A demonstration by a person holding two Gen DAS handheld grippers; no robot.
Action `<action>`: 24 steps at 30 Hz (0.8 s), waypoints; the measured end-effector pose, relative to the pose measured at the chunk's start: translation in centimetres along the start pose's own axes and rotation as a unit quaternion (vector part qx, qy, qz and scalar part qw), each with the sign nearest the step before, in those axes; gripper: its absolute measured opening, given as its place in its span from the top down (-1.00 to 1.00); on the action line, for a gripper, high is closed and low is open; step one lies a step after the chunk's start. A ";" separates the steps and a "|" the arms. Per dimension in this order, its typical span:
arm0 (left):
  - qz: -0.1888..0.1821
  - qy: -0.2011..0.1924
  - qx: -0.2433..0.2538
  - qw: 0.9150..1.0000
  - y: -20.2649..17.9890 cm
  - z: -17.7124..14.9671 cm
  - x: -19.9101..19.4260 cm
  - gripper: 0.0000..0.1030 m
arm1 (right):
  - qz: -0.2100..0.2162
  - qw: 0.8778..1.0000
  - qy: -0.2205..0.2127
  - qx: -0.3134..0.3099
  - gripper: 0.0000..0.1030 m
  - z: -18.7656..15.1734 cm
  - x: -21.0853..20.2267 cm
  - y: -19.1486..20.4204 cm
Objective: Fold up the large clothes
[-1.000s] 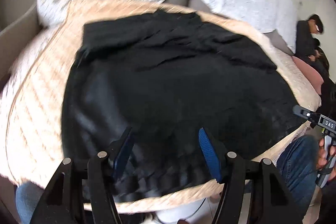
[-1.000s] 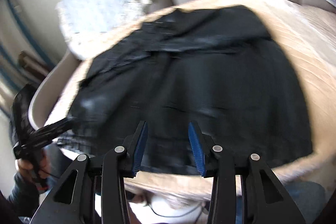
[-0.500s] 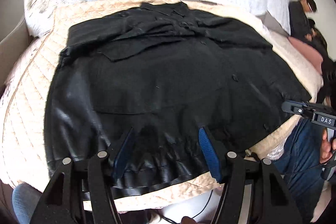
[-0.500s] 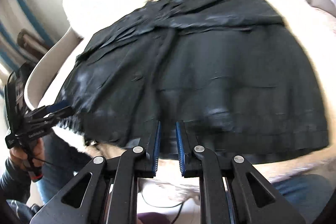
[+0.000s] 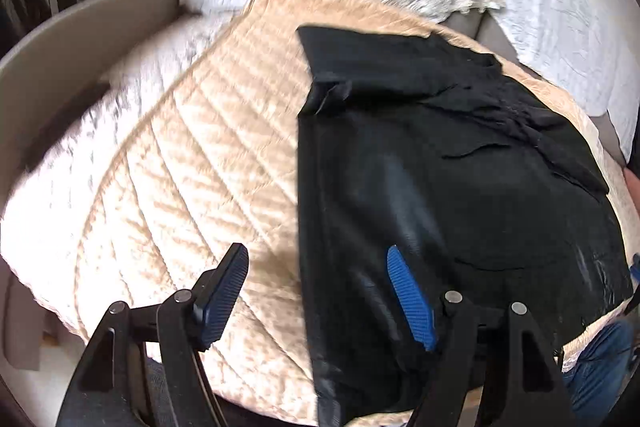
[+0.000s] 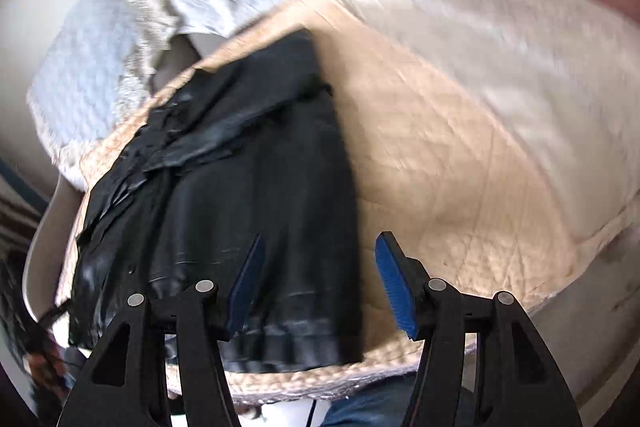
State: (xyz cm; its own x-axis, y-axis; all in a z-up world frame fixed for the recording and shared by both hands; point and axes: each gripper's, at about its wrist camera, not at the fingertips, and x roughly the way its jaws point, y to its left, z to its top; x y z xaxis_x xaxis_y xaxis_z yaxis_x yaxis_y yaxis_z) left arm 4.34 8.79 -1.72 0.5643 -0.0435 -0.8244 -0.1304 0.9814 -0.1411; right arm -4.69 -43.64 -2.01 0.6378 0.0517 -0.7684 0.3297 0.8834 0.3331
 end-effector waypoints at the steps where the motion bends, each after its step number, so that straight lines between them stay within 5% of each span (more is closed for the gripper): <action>1: -0.002 0.007 -0.008 1.000 0.4 -0.2 0.3 -0.43 | 0.000 1.000 0.020 0.011 -0.14 -0.1 0.8 -0.3; 13: -0.064 0.005 0.011 0.998 -1.6 -3.2 -0.9 -0.42 | 0.106 0.993 0.055 0.024 -0.14 -2.3 1.7 1.9; 17: -0.056 0.008 -0.019 0.998 -0.5 -3.1 -0.7 -0.04 | 0.109 0.991 0.053 0.050 -0.13 -2.1 2.3 1.8; 22: -0.006 0.002 0.002 1.000 -1.2 -3.4 -0.6 0.22 | 0.061 0.995 0.064 0.047 0.62 -2.1 2.4 1.4; 24: 0.012 -0.003 0.009 1.000 -1.5 -3.5 -0.6 0.31 | 0.064 0.994 0.065 0.060 0.73 -2.2 2.4 0.6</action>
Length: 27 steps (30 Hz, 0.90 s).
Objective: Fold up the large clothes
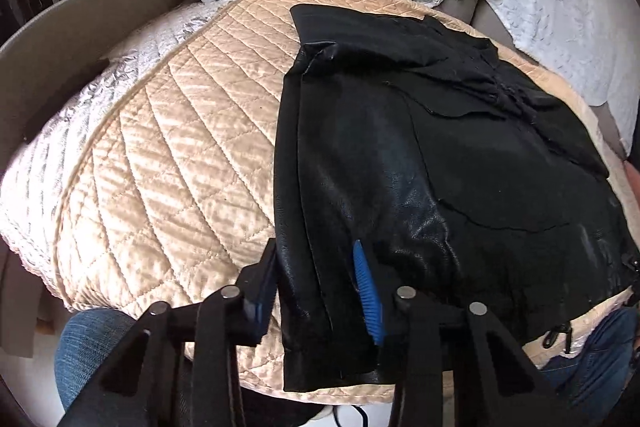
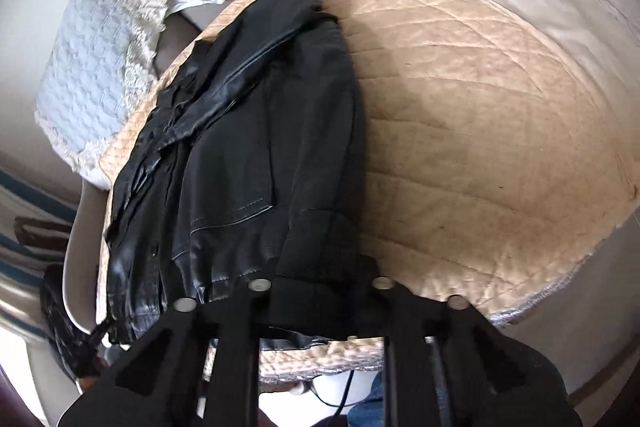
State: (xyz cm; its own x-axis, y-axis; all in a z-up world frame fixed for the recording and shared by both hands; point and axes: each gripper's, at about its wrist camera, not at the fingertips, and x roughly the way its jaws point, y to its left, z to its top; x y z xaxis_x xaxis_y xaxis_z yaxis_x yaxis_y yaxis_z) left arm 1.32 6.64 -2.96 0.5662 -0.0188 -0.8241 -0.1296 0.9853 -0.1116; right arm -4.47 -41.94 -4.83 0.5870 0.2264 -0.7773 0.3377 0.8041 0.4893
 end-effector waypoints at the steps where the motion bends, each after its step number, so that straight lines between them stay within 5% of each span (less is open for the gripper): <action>1: 0.003 -0.001 0.001 1.000 -0.1 0.0 0.1 0.34 | 0.005 1.000 0.000 0.007 0.76 0.0 0.0 -0.3; 11: -0.009 0.033 0.016 0.999 -0.2 1.2 0.8 0.22 | 0.008 1.000 -0.010 0.008 0.85 0.3 0.0 0.0; 12: -0.001 0.034 0.023 0.999 -0.4 1.5 0.7 0.34 | 0.017 1.000 -0.014 0.009 0.86 0.3 -0.4 0.1; 13: 0.002 0.031 0.024 0.999 -0.3 1.6 0.5 0.88 | 0.024 1.000 -0.019 0.007 0.86 0.3 -0.8 0.3; 21: -0.069 -0.015 -0.010 0.997 1.9 2.2 -5.3 0.92 | 0.060 0.996 -0.054 -0.030 0.89 -1.5 -6.9 1.9; 27: -0.106 -0.003 -0.027 0.994 3.3 -0.4 -7.3 0.92 | 0.076 0.996 -0.049 -0.010 0.89 -3.8 -8.0 1.0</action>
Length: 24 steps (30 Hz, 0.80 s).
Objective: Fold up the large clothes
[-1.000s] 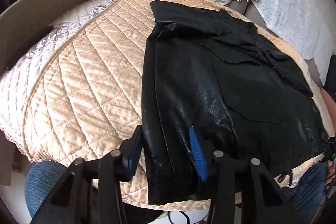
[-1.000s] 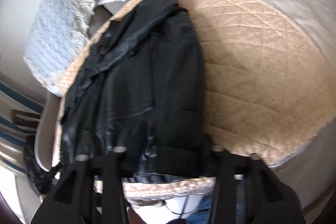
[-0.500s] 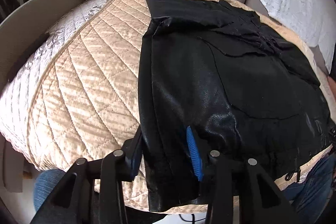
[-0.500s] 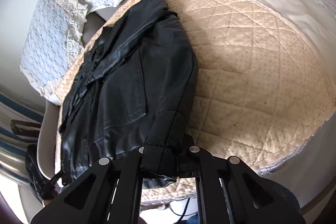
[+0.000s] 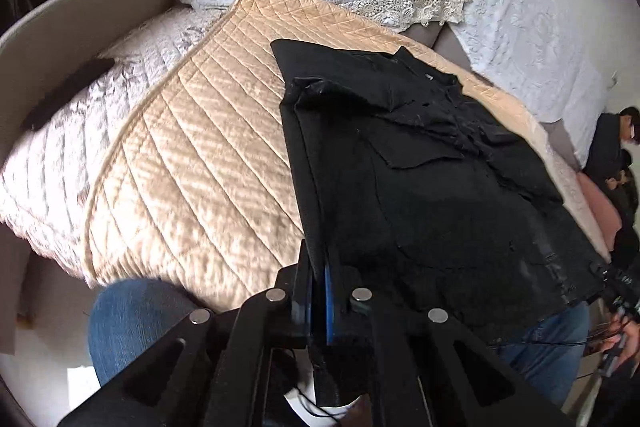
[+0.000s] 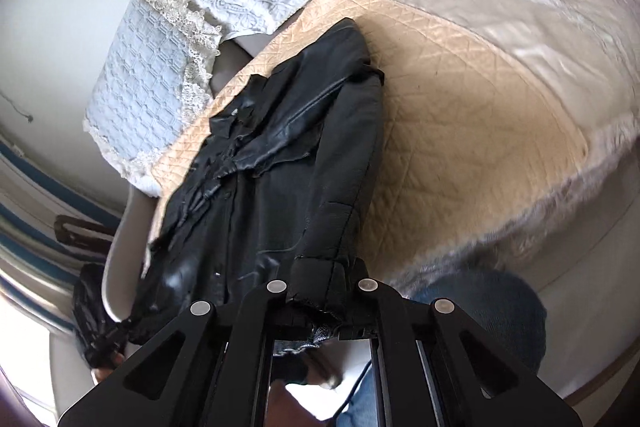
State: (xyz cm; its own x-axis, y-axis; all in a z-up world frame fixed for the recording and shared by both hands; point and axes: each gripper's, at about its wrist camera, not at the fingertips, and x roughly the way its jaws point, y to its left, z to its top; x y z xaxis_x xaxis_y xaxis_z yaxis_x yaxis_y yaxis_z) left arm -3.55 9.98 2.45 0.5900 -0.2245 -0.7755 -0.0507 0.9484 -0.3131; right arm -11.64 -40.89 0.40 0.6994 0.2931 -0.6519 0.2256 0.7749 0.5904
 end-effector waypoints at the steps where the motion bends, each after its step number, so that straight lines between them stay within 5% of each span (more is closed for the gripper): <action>1: -0.009 -0.002 -0.008 1.000 0.1 0.0 -0.4 0.92 | 0.008 1.000 -0.002 0.000 0.89 0.2 -0.2 0.2; 8: -0.080 -0.059 -0.018 0.995 -1.4 5.4 -2.9 0.92 | 0.075 0.996 -0.037 -0.033 0.89 5.8 -0.3 4.7; 13: -0.090 -0.093 -0.033 0.991 -1.7 12.0 -1.4 0.92 | 0.100 0.992 -0.056 -0.050 0.89 13.2 2.9 7.6; 21: -0.051 -0.076 -0.084 0.992 0.0 21.0 8.7 0.92 | 0.068 0.997 -0.036 -0.021 0.86 24.5 14.2 7.5; 24: -0.011 -0.046 -0.092 0.995 0.5 22.9 14.3 0.91 | 0.049 0.999 -0.011 -0.004 0.58 26.0 18.4 5.8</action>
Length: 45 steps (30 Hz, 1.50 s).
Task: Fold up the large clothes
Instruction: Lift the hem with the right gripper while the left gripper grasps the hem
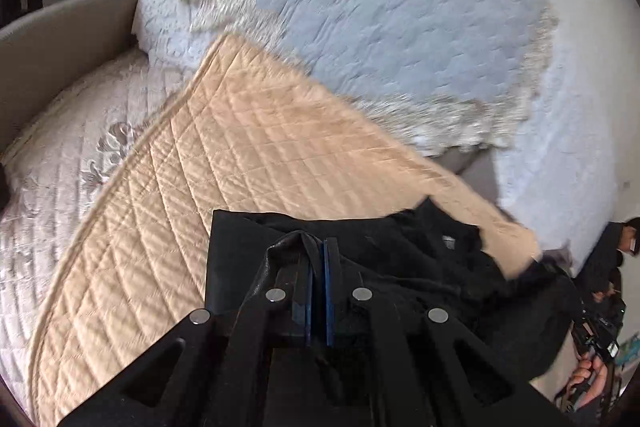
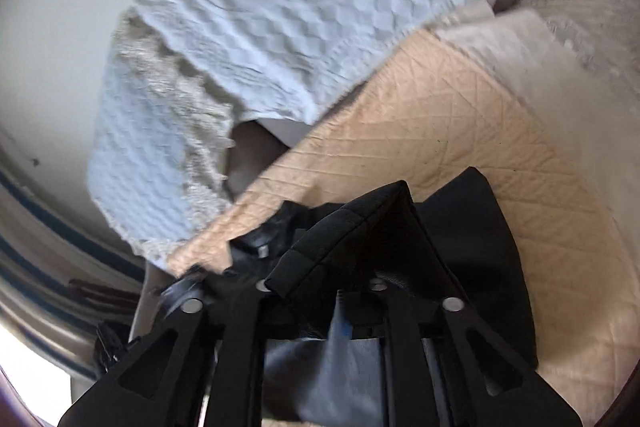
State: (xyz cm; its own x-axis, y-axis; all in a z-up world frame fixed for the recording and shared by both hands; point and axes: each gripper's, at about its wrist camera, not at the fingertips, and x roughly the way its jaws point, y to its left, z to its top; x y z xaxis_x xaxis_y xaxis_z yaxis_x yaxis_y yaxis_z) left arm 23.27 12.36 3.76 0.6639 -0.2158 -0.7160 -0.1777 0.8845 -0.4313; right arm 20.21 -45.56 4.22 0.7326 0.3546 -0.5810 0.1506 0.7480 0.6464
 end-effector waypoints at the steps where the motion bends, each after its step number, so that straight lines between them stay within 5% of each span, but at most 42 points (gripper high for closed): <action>1: 0.011 0.010 0.007 1.000 0.2 0.0 1.4 0.90 | -0.011 1.000 0.014 0.008 0.46 0.3 1.7 -0.9; 4: 0.041 0.052 0.005 0.998 0.5 -0.1 5.0 0.89 | -0.050 0.998 0.028 0.002 0.18 0.5 3.4 -2.0; 7: 0.029 0.027 0.017 0.999 0.5 -0.4 3.3 0.78 | -0.028 0.998 0.001 -0.051 -0.09 0.1 0.9 -1.6; 9: 0.041 -0.006 0.039 0.998 0.3 -0.4 1.3 0.59 | -0.063 0.993 -0.007 -0.095 -0.10 0.0 0.0 -1.5; 11: 0.049 -0.029 0.056 0.997 -0.2 0.0 0.4 0.01 | -0.096 0.988 0.001 -0.120 -0.10 0.4 0.7 -1.6; 14: 0.049 -0.016 0.089 0.995 -1.5 1.0 2.4 -0.22 | -0.119 0.985 0.024 -0.121 -0.10 1.1 2.5 -2.7; 20: 0.088 0.062 0.147 0.983 -3.1 1.5 9.2 -0.22 | -0.149 0.975 0.067 -0.152 -0.10 2.9 6.0 -2.5; 27: 0.113 0.080 0.159 0.978 -3.3 1.4 12.3 -0.20 | -0.175 0.958 0.135 -0.185 0.00 3.0 9.5 -2.2; 28: 0.116 0.075 0.158 0.978 -3.4 1.3 12.4 0.05 | -0.180 0.955 0.128 -0.199 0.66 2.8 9.4 -1.8; 29: 0.115 0.065 0.159 0.978 -3.6 1.2 12.2 0.38 | -0.181 0.954 0.121 -0.206 0.87 2.6 9.3 -1.5; 32: 0.132 0.017 0.181 0.974 -4.7 0.5 10.9 0.82 | -0.165 0.956 0.087 -0.225 0.90 2.1 7.8 -0.3; 40: 0.070 -0.104 0.165 0.978 -7.0 2.4 3.7 0.87 | -0.124 0.968 -0.040 -0.213 0.91 2.7 3.0 1.8; 45: 0.115 -0.090 0.161 0.976 -6.7 2.9 8.7 0.87 | -0.158 0.972 -0.035 -0.170 0.91 3.9 6.9 -0.9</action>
State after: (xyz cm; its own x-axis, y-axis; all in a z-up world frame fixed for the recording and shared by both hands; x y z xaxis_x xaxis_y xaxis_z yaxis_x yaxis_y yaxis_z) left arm 32.34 5.73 2.07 0.7548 0.0542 -0.6537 -0.1188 0.9914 -0.0550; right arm 27.70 -45.97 1.52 0.7305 0.0461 -0.6813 0.1572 0.9596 0.2335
